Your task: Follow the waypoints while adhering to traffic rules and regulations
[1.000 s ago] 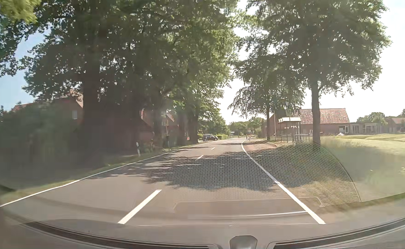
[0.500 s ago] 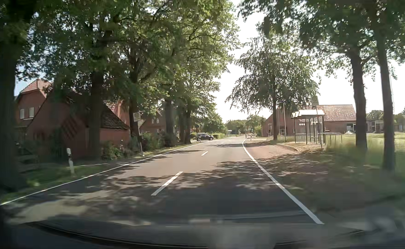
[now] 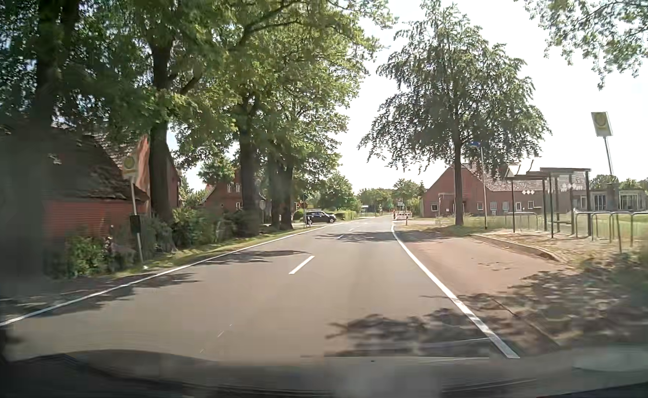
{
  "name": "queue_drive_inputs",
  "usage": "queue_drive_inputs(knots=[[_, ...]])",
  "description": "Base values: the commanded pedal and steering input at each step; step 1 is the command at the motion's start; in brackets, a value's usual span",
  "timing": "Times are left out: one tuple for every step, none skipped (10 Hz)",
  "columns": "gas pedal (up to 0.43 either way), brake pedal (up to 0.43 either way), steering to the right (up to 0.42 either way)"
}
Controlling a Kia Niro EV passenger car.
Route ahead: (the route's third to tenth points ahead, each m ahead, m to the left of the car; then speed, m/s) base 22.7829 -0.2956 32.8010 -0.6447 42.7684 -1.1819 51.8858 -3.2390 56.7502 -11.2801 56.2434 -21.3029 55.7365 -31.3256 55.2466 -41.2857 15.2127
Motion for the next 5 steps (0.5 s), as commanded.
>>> queue_drive_inputs(knots=[[0.000, 0.244, 0.008], [0.000, 0.232, 0.008], [0.000, 0.207, 0.008], [0.000, 0.183, 0.008], [0.000, 0.177, 0.009]])
